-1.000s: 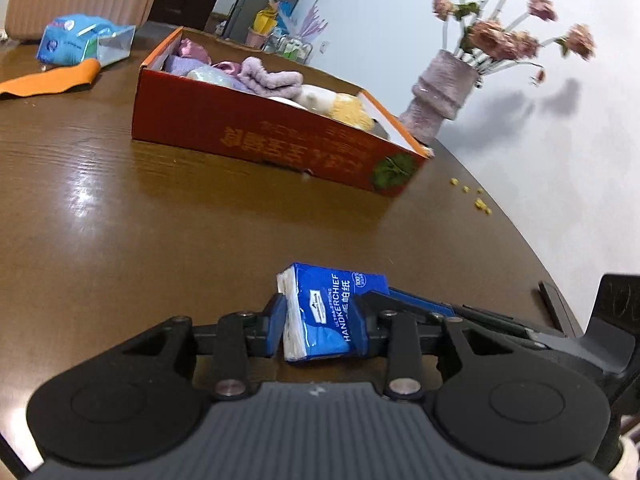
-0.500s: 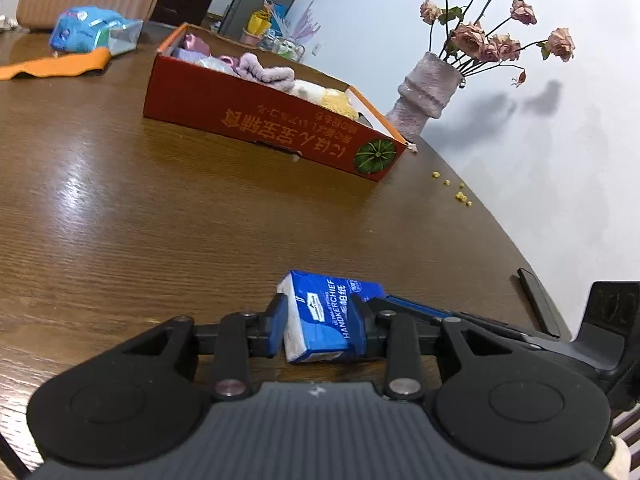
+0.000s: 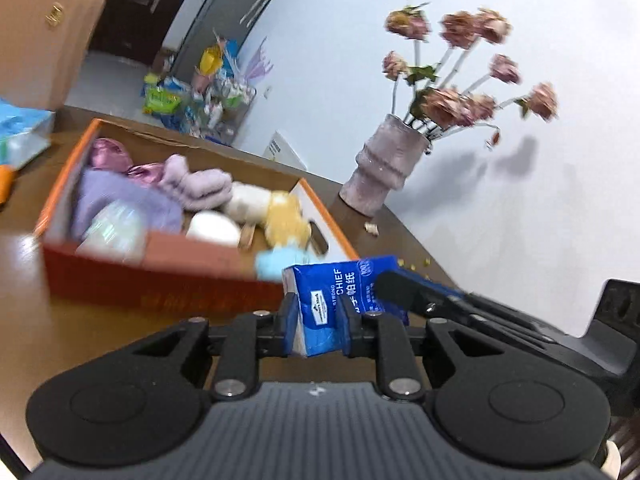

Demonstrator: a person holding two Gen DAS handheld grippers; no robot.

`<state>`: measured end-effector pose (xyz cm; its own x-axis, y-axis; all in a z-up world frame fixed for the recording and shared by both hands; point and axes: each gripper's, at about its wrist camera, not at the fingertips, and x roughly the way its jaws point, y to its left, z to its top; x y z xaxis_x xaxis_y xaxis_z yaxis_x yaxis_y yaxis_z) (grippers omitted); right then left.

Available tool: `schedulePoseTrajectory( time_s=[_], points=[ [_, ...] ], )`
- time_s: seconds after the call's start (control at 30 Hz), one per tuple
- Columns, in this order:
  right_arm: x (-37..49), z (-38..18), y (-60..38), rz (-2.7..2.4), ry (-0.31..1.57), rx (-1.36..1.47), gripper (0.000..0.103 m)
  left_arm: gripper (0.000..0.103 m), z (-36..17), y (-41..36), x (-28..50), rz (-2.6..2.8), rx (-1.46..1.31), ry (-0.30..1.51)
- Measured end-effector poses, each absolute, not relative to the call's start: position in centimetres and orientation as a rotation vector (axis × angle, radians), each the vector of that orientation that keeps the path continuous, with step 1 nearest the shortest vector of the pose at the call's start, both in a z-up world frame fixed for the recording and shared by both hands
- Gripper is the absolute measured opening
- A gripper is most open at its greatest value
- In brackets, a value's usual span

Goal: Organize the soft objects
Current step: 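Lift the tissue packet and lower it into the box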

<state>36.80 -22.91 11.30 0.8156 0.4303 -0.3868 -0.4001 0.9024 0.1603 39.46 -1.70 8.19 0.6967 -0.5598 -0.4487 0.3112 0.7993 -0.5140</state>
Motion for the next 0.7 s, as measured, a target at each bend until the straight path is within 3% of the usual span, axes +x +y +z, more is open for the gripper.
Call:
schedulePoseTrajectory(
  time_s=[0.33, 0.53, 0.7],
  points=[
    [50.7, 12.8, -21.8, 0.419, 0.521, 0.045, 0.02, 0.021, 8.1, -0.8, 52.5, -0.464, -0.466, 0.657],
    [55.4, 9.9, -16.7, 0.526, 0.61, 0.056, 0.02, 0.021, 7.4, 4.0, 54.2, -0.298, -0.425, 0.64],
    [59.7, 5.2, -13.8, 0.553, 0.853, 0.133, 0.021, 0.021, 5.0, 4.4, 55.6, -0.225, -0.294, 0.72]
  ],
)
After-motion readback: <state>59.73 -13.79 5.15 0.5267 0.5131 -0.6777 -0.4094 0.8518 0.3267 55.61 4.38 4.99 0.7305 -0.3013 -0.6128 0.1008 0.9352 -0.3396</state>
